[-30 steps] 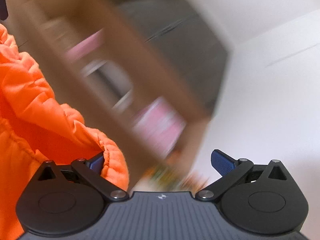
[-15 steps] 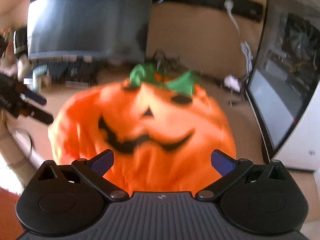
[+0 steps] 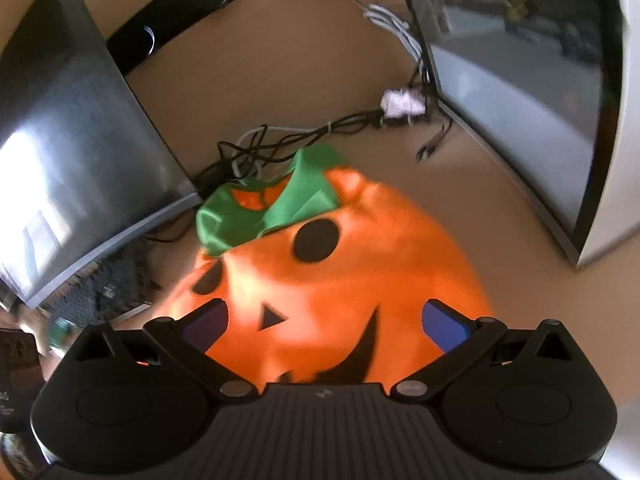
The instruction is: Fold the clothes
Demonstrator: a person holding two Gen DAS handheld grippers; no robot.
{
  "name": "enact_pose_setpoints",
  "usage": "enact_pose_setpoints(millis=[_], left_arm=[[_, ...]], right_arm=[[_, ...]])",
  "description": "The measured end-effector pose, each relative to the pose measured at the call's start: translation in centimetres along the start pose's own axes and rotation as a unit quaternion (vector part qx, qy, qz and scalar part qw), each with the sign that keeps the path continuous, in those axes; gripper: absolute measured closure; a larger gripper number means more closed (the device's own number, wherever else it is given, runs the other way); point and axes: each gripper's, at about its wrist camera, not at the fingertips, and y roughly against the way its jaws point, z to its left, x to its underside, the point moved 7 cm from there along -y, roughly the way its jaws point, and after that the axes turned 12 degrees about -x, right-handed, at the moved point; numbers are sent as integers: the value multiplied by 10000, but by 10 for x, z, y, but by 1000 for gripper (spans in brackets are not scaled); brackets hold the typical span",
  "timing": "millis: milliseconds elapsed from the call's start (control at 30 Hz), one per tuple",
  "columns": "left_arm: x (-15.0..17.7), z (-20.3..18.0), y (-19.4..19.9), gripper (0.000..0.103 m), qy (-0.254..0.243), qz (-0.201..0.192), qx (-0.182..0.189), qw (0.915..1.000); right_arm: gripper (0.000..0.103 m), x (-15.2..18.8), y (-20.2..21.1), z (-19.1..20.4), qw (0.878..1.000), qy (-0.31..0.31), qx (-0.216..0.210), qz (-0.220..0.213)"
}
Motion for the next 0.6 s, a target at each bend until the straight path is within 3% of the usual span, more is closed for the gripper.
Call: enact_pose_setpoints(millis=[67, 167, 333, 500, 600], left_arm=[[13, -7, -16, 0, -358, 351, -242, 9984], [21, -17, -18, 0, -684, 431, -296, 9963], [5, -9, -15, 0, 94, 665, -304, 9973], [-40, -1, -6, 0, 579, 110, -416, 9974], [-53, 6, -13, 0, 766, -34, -521, 9957]], right_arm=[[0, -10, -11, 0, 9996, 266, 4, 33], [0, -27, -36, 2, 9978, 611, -231, 119], [0, -53, -101, 10, 9921, 817, -848, 427], [0, -66, -170, 18, 9814, 973, -1427, 841], [0, -60, -199, 5, 9784, 831, -1407, 1265]])
